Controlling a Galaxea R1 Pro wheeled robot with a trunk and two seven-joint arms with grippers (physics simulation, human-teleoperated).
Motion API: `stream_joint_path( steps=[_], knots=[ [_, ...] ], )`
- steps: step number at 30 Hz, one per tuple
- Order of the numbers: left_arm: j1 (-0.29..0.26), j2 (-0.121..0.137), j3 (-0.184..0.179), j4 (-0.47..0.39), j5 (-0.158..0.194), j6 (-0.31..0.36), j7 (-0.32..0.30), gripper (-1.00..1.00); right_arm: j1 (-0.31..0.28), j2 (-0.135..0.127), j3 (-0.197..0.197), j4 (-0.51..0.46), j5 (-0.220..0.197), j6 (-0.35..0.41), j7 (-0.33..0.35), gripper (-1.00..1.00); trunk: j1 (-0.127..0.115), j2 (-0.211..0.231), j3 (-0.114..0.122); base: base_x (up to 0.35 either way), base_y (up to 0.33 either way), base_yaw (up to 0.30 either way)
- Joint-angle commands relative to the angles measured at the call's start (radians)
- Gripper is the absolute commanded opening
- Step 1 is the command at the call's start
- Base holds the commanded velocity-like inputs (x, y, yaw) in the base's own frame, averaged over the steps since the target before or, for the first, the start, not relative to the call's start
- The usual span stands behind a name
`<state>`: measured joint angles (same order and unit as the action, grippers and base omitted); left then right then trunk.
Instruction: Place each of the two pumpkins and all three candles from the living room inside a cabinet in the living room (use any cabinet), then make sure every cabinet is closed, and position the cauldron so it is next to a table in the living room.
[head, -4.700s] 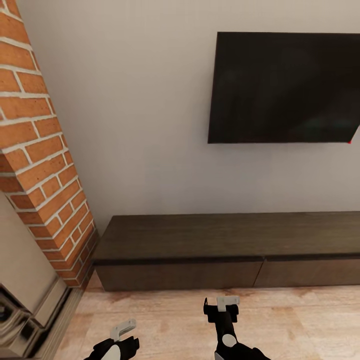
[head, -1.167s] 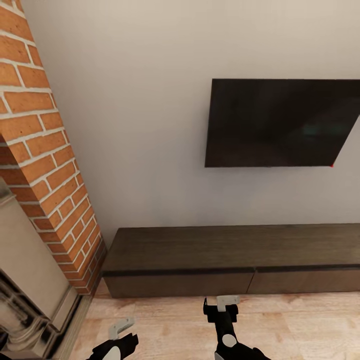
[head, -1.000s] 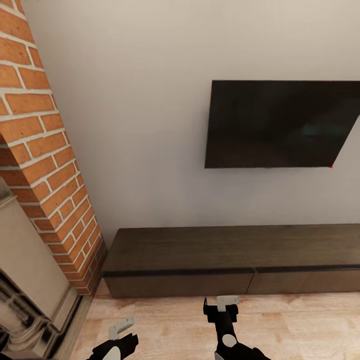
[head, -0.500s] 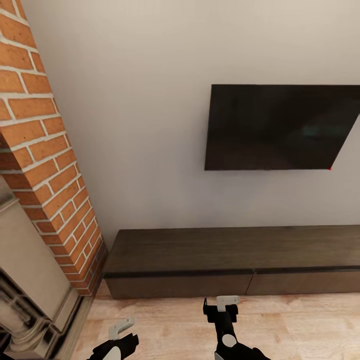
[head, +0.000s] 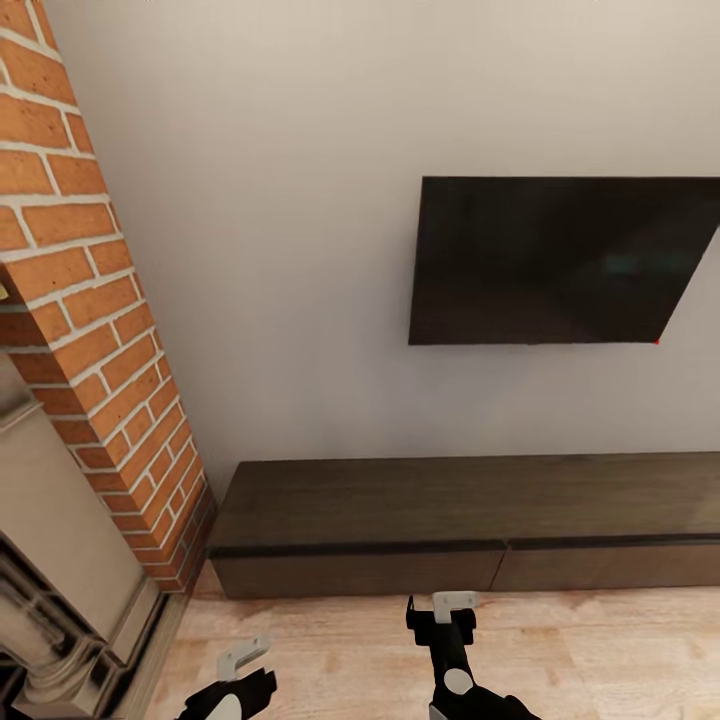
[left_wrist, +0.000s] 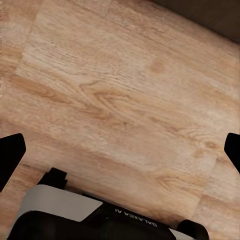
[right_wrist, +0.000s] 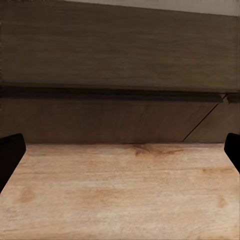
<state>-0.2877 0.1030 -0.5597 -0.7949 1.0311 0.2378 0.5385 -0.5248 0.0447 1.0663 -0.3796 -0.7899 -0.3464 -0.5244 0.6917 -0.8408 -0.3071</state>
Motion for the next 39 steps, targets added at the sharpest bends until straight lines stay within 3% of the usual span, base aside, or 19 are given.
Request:
stream_joint_path(
  steps=[1,10,14,16,19,24,27,30,32,36,39],
  knots=[
    [-0.001,0.001,-0.005,0.003,0.004,0.002,0.008,1.0,-0.001,0.0,0.009,0.0,-0.009,-0.005,-0.005,1.0,-0.004,0.006,0.002,0.0,0.0,0.0],
    [-0.002,-0.001,-0.005,0.023,0.001,0.002,0.007,1.0,-0.001,0.002,0.006,0.005,-0.012,-0.001,-0.006,1.0,-0.038,0.069,0.03,0.0,0.0,0.0],
    [-0.003,-0.001,-0.005,0.035,0.001,0.002,0.007,1.0,-0.002,0.003,0.002,0.006,-0.021,0.042,-0.008,1.0,-0.054,0.097,0.043,0.0,0.0,0.0],
    [-0.004,-0.001,-0.005,0.039,0.001,0.002,0.007,1.0,-0.002,0.003,0.0,0.007,-0.043,0.065,-0.007,1.0,-0.061,0.111,0.049,0.0,0.0,0.0],
    [-0.005,-0.001,-0.005,0.046,0.001,0.002,0.006,1.0,-0.001,0.001,-0.008,0.017,-0.135,0.086,-0.007,1.0,-0.073,0.132,0.058,0.0,0.0,0.0],
    [-0.007,0.0,-0.005,0.052,0.002,0.002,0.006,1.0,-0.001,0.003,-0.01,0.155,-0.266,0.093,0.031,1.0,-0.092,0.167,0.074,0.0,0.0,0.0],
    [-0.008,-0.001,-0.005,0.089,0.003,0.002,0.006,1.0,-0.001,0.003,-0.011,0.227,-0.292,0.097,0.088,1.0,-0.103,0.188,0.083,0.0,0.0,0.0],
    [-0.009,-0.012,-0.006,0.179,0.0,0.002,0.002,1.0,-0.001,0.0,-0.012,0.263,-0.302,0.108,0.123,1.0,-0.115,0.209,0.093,0.0,0.0,0.0],
    [-0.009,-0.015,-0.008,0.22,-0.011,0.002,-0.011,1.0,-0.001,-0.004,-0.012,0.27,-0.303,0.115,0.131,1.0,-0.123,0.223,0.099,0.0,0.0,0.0],
    [-0.009,-0.019,-0.011,0.391,-0.101,-0.001,-0.104,1.0,0.001,-0.006,-0.012,0.289,-0.305,0.126,0.136,1.0,-0.138,0.251,0.112,0.0,0.0,0.0],
    [-0.008,-0.02,-0.013,0.479,-0.142,-0.026,-0.159,1.0,0.008,-0.004,-0.012,0.296,-0.305,0.129,0.137,1.0,-0.149,0.272,0.121,0.0,0.0,0.0]
  ],
)
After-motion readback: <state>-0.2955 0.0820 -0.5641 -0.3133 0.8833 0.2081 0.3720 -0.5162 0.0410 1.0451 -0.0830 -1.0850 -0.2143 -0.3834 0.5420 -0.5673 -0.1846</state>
